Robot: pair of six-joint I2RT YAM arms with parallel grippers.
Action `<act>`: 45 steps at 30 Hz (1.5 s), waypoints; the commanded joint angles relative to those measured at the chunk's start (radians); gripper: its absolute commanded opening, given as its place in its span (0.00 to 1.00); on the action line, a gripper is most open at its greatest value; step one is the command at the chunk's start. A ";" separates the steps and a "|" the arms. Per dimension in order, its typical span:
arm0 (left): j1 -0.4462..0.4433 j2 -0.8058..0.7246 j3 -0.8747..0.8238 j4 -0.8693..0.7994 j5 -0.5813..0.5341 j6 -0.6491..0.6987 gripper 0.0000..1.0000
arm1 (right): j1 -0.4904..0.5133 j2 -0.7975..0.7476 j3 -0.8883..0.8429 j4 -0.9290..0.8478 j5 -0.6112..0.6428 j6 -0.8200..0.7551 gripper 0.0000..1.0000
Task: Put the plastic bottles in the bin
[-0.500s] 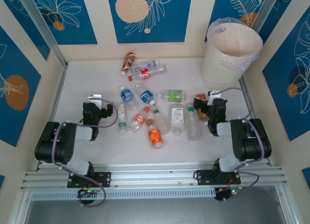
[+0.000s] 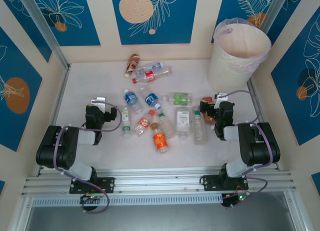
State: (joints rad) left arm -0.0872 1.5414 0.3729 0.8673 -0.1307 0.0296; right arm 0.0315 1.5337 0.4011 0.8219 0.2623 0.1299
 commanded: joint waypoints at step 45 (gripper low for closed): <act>0.001 -0.415 0.209 -0.689 -0.122 -0.394 1.00 | 0.000 -0.105 0.438 -0.967 0.022 0.135 0.99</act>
State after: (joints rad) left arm -0.0875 1.1488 0.5392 0.3244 -0.2592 -0.2592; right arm 0.0288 1.3846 0.7670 0.1215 0.2813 0.2176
